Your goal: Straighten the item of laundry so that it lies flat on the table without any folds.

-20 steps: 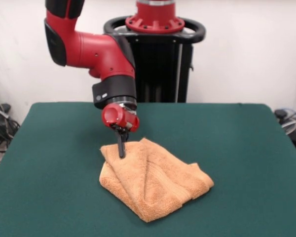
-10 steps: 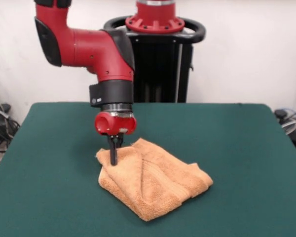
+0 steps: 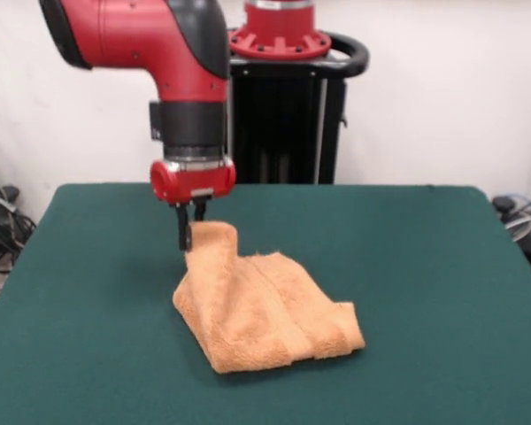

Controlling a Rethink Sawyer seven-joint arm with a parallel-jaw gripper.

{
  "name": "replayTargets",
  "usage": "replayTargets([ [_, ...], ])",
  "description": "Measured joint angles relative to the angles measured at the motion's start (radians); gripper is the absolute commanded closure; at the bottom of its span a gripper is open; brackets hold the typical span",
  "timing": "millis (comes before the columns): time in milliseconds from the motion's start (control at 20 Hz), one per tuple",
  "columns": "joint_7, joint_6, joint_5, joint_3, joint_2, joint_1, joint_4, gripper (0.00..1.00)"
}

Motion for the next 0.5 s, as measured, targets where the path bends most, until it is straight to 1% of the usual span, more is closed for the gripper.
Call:
replayTargets([
  [150, 0.0, 0.041, 0.039, 0.023, -0.043, -0.022, 0.036, 1.0],
  [250, 0.0, 0.082, 0.081, 0.046, -0.091, -0.04, 0.072, 1.0],
  [500, 0.0, 0.154, 0.154, 0.084, -0.18, -0.059, 0.129, 1.0],
])
